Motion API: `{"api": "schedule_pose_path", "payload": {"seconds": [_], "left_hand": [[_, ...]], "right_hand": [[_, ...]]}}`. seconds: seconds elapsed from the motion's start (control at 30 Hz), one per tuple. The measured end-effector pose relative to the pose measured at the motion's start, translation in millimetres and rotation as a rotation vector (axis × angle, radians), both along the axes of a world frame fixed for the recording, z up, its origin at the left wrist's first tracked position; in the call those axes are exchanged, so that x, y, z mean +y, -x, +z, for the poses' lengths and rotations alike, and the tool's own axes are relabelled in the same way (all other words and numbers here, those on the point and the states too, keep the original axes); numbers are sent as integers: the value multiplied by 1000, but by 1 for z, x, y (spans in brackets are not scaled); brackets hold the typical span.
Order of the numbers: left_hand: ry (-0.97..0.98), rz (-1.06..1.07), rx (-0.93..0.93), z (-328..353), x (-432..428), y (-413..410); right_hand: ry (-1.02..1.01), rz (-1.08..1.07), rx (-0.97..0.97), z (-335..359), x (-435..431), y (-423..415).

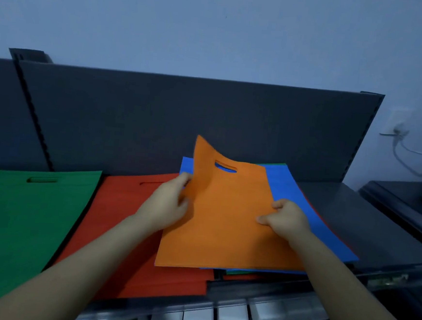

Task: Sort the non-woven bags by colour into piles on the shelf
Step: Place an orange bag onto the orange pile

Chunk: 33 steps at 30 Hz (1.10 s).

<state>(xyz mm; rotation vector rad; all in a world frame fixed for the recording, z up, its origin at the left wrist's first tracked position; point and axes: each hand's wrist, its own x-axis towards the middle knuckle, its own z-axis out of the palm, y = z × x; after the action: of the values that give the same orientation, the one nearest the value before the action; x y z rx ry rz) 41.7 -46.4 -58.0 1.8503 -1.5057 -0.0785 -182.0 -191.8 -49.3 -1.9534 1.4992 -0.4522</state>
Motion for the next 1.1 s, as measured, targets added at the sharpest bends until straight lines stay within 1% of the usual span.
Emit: {"api": "schedule_pose_path", "payload": {"seconds": [0.13,0.17,0.2,0.23,0.3,0.43,0.53,0.57,0.63,0.7,0.77,0.93,1.1], "left_hand": [[9,-93,-395,-5,12,16],[20,-129,-436,-6,12,16],[15,-145,-431,-4,13,16],[-2,-140,-364,-4,12,14],[-36,-114,-140,-3,8,12],[69,-8,364,0,-1,14],[96,42,867,7,-1,11],[86,38,975,9,1,7],[74,15,1111,12,8,2],[74,8,1194,15,17,-4],[90,36,1220,18,27,-12],[133,228,1146,30,68,-47],[150,263,1077,38,127,-97]], "right_hand": [[-5,-10,22,1,1,-2],[-11,-17,19,1,0,-3],[-17,-24,20,2,0,-4],[-19,-24,25,3,0,-5],[-24,-18,35,4,2,-6],[-41,-20,20,4,5,-7],[-74,-24,-113,9,4,-5],[-83,-29,-173,12,5,-5],[-109,-37,-299,21,8,-6],[-200,8,-432,32,14,-9],[-261,57,-494,41,22,-18],[-252,108,-589,55,52,-56],[-245,174,-628,60,104,-106]]}}
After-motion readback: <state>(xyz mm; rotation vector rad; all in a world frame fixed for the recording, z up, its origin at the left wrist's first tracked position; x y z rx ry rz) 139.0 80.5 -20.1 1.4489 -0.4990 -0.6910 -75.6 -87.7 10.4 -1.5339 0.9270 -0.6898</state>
